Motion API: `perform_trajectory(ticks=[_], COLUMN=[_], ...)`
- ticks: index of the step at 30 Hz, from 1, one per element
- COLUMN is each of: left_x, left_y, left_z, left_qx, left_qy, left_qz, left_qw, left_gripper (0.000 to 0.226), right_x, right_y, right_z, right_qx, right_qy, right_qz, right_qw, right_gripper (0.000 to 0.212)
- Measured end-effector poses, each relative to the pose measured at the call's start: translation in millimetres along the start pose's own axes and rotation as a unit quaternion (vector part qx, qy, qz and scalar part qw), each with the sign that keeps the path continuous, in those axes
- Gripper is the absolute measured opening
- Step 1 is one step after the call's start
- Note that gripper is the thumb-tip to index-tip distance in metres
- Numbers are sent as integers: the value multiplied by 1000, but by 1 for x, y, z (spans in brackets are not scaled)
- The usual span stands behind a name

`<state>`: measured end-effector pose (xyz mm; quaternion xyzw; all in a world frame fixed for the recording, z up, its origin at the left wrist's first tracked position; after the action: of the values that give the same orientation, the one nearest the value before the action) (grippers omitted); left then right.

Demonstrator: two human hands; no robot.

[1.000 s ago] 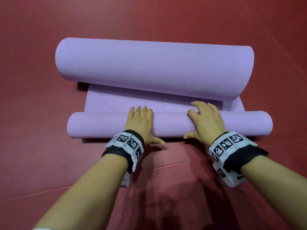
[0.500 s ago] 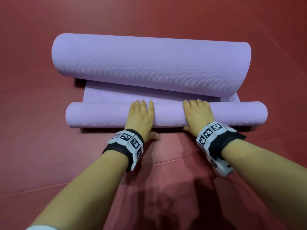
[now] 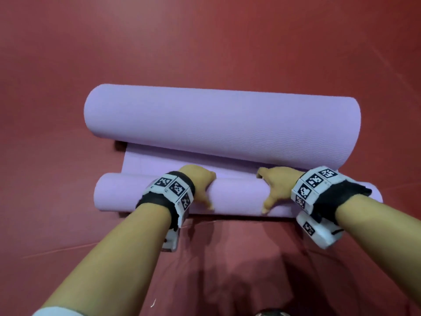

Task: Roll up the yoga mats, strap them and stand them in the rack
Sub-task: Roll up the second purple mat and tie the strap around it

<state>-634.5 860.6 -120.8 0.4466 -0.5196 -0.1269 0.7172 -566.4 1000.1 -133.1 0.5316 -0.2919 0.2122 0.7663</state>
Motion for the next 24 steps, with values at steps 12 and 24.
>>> perform_trajectory(ticks=[12,24], left_x=[0,15], left_y=[-25,2], left_z=[-10,39], left_qx=[90,79], left_qy=[-2,170], left_qz=[86,-134], left_qw=[992,973], left_gripper=[67,86], right_x=[-3,2], right_y=[149,12], right_z=[-20,20], right_qx=[-358,38], right_qy=[-6,-45], right_qz=[-361,-118], right_qw=[861,991], right_gripper=[66,98])
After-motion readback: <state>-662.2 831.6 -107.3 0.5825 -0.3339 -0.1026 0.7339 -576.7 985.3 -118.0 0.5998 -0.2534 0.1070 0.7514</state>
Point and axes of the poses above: each hand's wrist, its own x-axis away from the middle knuckle, its own y-axis out of the back of the hand, z = x × y, the point moved 9 cm from there along -x, towards the middle knuckle, and after that the axes turned 7 degrees about -x, right-handed, at the moved point
